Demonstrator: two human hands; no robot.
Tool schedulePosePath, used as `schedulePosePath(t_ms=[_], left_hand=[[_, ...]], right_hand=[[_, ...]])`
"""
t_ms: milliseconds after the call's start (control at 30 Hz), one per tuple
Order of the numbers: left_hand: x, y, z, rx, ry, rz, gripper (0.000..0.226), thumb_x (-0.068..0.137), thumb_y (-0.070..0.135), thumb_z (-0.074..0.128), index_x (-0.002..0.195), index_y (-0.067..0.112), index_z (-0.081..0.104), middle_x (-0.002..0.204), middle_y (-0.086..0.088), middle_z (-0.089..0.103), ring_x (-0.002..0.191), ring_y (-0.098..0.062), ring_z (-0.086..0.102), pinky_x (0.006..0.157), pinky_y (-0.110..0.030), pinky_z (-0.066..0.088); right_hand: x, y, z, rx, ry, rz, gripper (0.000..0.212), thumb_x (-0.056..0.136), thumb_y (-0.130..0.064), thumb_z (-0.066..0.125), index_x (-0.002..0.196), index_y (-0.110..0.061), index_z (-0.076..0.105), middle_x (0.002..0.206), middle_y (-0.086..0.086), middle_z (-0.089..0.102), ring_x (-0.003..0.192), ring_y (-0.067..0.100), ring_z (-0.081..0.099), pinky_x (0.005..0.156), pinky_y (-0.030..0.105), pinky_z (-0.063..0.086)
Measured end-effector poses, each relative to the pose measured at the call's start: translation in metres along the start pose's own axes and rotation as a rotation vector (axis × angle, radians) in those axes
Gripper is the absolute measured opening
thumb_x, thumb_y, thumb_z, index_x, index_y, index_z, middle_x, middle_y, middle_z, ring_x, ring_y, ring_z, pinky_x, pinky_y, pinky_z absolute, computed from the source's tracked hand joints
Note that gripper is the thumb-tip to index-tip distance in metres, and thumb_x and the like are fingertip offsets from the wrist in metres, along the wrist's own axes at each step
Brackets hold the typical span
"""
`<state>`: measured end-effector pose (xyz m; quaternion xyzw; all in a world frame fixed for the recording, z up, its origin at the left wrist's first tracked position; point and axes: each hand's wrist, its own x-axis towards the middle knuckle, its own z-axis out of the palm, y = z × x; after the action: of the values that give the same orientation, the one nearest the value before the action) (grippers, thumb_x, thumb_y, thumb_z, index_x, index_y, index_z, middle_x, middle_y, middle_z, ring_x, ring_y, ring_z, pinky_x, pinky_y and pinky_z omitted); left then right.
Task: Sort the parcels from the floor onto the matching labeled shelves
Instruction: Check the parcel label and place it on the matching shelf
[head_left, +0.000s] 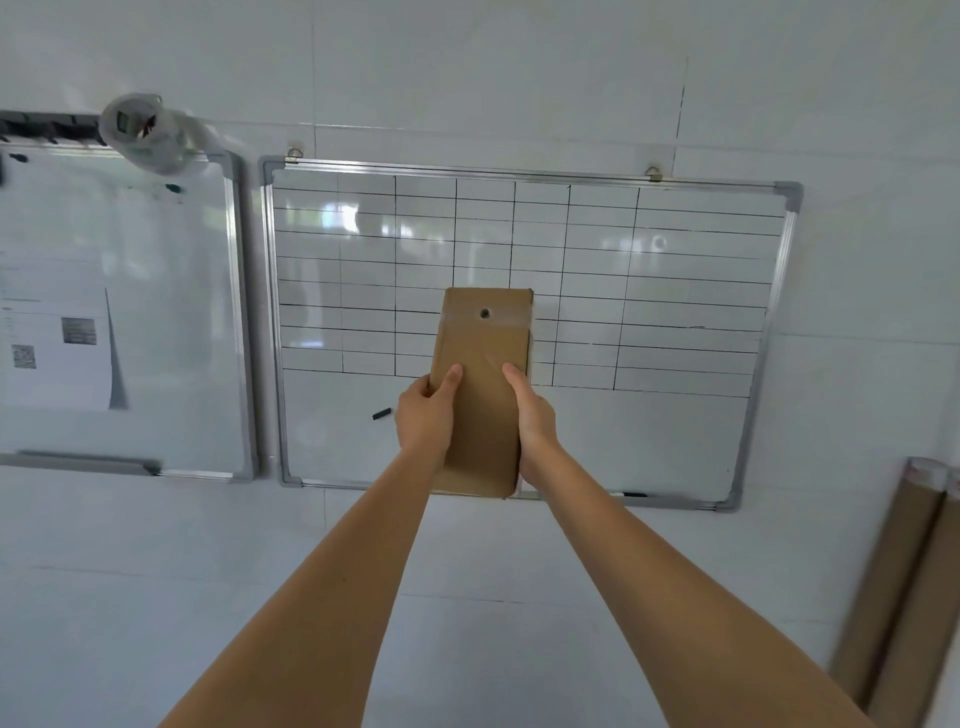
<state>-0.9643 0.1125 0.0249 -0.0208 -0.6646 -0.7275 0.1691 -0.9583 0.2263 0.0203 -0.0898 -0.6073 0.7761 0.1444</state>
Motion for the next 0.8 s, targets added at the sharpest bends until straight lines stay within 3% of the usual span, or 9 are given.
schedulePosePath(t_ms=[100,167,267,367,433,500,567,667,800], left_hand=[[0.002,0.002,0.0,0.065,0.063,0.05,0.045,0.094,0.037,0.061,0.135,0.022,0.051,0.121,-0.002,0.061,0.096,-0.016,0.054,0.084,-0.032,0.044],[0.002,0.001,0.002,0.059,0.046,0.034,0.038,0.094,0.028,0.06,0.131,0.025,0.052,0.121,-0.001,0.062,0.095,-0.018,0.056,0.081,-0.032,0.044],[-0.001,-0.004,0.01,-0.007,-0.066,-0.016,0.028,0.093,0.026,0.062,0.121,0.025,0.06,0.127,-0.001,0.06,0.104,-0.017,0.056,0.083,-0.029,0.043],[-0.006,-0.002,0.014,-0.092,-0.132,-0.052,0.044,0.092,0.039,0.063,0.133,0.027,0.053,0.126,0.002,0.053,0.108,-0.016,0.049,0.088,-0.029,0.04],[-0.007,0.002,0.01,-0.152,-0.141,-0.088,0.051,0.092,0.046,0.061,0.138,0.028,0.049,0.124,0.004,0.052,0.11,-0.017,0.048,0.09,-0.03,0.04],[-0.005,0.003,0.004,-0.185,-0.172,-0.124,0.05,0.092,0.052,0.057,0.136,0.026,0.051,0.126,0.004,0.056,0.113,-0.017,0.052,0.089,-0.03,0.042],[-0.003,0.001,-0.002,-0.206,-0.251,-0.159,0.053,0.091,0.06,0.051,0.131,0.026,0.056,0.126,0.004,0.063,0.113,-0.015,0.058,0.083,-0.028,0.047],[-0.003,0.001,-0.007,-0.233,-0.387,-0.19,0.065,0.087,0.072,0.047,0.128,0.023,0.06,0.119,-0.001,0.069,0.109,-0.018,0.065,0.086,-0.034,0.054],[-0.011,0.004,-0.005,-0.31,-0.5,-0.21,0.081,0.078,0.079,0.051,0.133,0.019,0.06,0.121,-0.014,0.07,0.111,-0.033,0.068,0.098,-0.053,0.052]], right_hand=[[-0.003,0.002,0.002,-0.044,0.104,-0.093,0.078,0.073,-0.061,0.078,0.126,-0.012,0.049,0.127,0.007,0.059,0.111,0.027,0.062,0.097,0.046,0.053],[-0.005,0.001,0.005,-0.151,0.221,-0.161,0.083,0.069,-0.067,0.076,0.127,-0.014,0.048,0.131,0.004,0.052,0.117,0.028,0.056,0.106,0.051,0.045],[-0.012,-0.005,0.01,-0.338,0.323,-0.212,0.088,0.077,-0.067,0.072,0.136,-0.011,0.042,0.14,0.006,0.045,0.129,0.032,0.046,0.111,0.053,0.035],[-0.013,-0.009,0.01,-0.333,0.269,-0.262,0.076,0.087,-0.066,0.062,0.136,-0.011,0.045,0.139,0.008,0.048,0.124,0.03,0.049,0.107,0.05,0.04],[-0.014,-0.01,0.008,-0.285,0.237,-0.29,0.053,0.1,-0.053,0.05,0.131,-0.01,0.052,0.133,0.009,0.055,0.11,0.024,0.053,0.095,0.039,0.043],[-0.015,-0.014,0.004,-0.238,0.23,-0.302,0.033,0.106,-0.036,0.045,0.123,-0.011,0.056,0.123,0.007,0.06,0.101,0.02,0.052,0.087,0.033,0.04],[-0.013,-0.019,-0.003,-0.139,0.191,-0.261,0.022,0.105,-0.032,0.049,0.114,-0.014,0.06,0.11,0.003,0.062,0.098,0.02,0.055,0.084,0.032,0.043],[-0.019,-0.026,-0.011,0.013,0.021,-0.099,0.033,0.1,-0.044,0.059,0.113,-0.014,0.062,0.104,0.002,0.067,0.093,0.018,0.064,0.079,0.032,0.054],[-0.02,-0.025,-0.017,-0.006,-0.137,-0.012,0.06,0.088,-0.07,0.059,0.126,-0.023,0.064,0.117,0.011,0.071,0.11,0.03,0.069,0.1,0.05,0.055]])
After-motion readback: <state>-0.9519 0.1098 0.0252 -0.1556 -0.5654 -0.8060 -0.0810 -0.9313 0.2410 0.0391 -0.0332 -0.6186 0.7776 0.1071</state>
